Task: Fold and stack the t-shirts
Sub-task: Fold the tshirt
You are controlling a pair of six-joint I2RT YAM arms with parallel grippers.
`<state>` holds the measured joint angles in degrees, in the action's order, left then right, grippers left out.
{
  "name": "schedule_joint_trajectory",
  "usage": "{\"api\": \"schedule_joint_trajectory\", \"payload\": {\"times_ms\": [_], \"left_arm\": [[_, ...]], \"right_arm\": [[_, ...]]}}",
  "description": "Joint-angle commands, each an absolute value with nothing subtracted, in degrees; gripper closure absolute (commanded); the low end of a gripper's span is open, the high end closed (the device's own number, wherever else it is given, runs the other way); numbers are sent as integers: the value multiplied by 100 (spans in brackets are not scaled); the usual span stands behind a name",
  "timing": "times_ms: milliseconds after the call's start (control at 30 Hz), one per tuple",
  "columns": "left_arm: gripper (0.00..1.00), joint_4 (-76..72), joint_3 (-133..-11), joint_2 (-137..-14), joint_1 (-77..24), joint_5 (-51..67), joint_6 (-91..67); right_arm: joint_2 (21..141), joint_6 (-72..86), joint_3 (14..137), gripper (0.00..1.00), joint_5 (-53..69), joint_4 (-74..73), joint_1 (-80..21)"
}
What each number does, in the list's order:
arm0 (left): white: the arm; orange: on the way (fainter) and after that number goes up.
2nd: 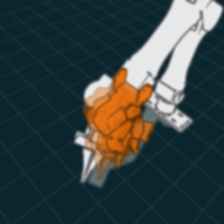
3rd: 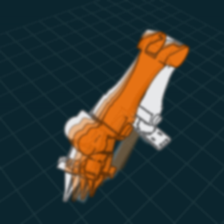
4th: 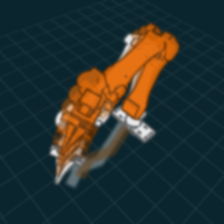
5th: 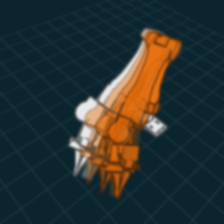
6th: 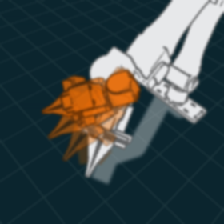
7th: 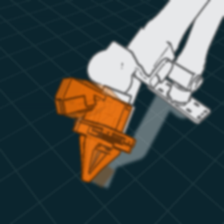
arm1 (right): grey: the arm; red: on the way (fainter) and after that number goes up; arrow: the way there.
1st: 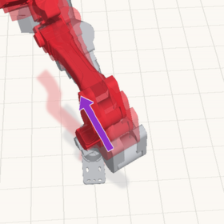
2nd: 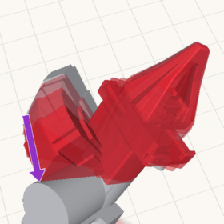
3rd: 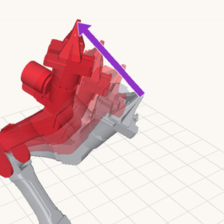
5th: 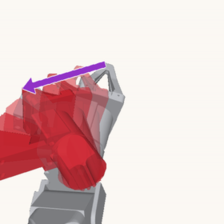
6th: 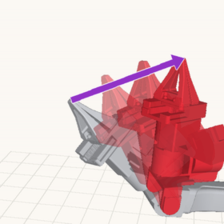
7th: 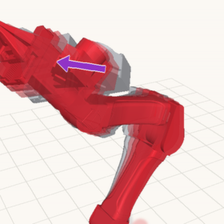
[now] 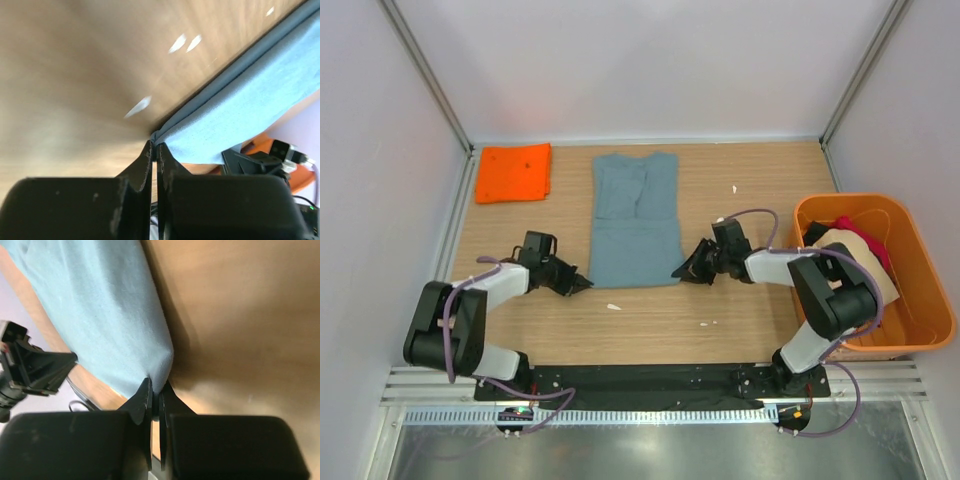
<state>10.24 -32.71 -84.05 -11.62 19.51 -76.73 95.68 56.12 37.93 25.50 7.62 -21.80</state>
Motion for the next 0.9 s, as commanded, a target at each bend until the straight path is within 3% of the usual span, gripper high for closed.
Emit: {"api": "schedule_joint_trajectory", "payload": {"times_ms": [0, 267, 500, 867], "left_arm": [[100, 2135, -2971, -7658, -1143, 1363, -7093], [100, 3128, -2408, -6496, -1292, 1555, -6812], [100, 3989, -2689, -5845, -1670, 1337, -6627], [100, 4701, -3294, -5862, -1969, 1134, -6347]], "right_arm": [[8948, 5256, 3412, 99, 2391, 123, -2337], [7613, 5484, 2673, 99, 2417, -413, -2908], [6400, 6178, 2040, 99, 2040, -659, -3629], [6495, 6557, 2083, 99, 2135, -510, -4069]]}}
